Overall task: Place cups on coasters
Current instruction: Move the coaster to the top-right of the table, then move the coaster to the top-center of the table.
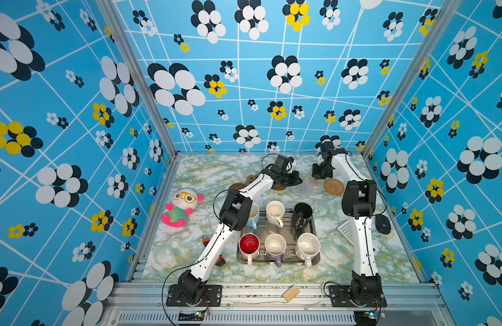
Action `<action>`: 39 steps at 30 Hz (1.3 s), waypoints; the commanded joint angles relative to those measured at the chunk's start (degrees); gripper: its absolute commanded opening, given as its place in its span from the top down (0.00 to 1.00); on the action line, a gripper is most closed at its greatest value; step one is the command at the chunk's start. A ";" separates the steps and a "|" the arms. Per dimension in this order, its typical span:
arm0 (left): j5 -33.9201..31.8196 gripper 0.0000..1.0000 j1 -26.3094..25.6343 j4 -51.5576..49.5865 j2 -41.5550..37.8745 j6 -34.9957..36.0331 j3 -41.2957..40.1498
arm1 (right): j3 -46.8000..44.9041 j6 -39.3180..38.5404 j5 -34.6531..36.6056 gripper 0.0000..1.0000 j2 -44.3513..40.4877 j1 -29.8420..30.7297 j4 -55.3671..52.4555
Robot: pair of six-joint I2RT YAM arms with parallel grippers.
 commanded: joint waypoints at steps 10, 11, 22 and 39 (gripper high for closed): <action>-0.15 0.99 1.20 -6.65 6.76 -1.97 6.03 | -3.53 -1.43 -0.92 1.00 -0.39 -0.04 -1.70; -0.19 1.00 1.45 -6.76 6.98 -2.28 6.07 | -3.99 -1.59 -0.80 1.00 -0.62 -0.05 -1.61; -6.63 1.00 2.99 -11.06 6.28 -0.84 6.07 | -7.08 -3.18 0.64 1.00 -2.07 -0.03 -1.65; -13.61 1.00 3.52 -10.69 5.83 -3.78 5.84 | -17.21 -3.35 -0.51 1.00 -6.73 -0.02 1.52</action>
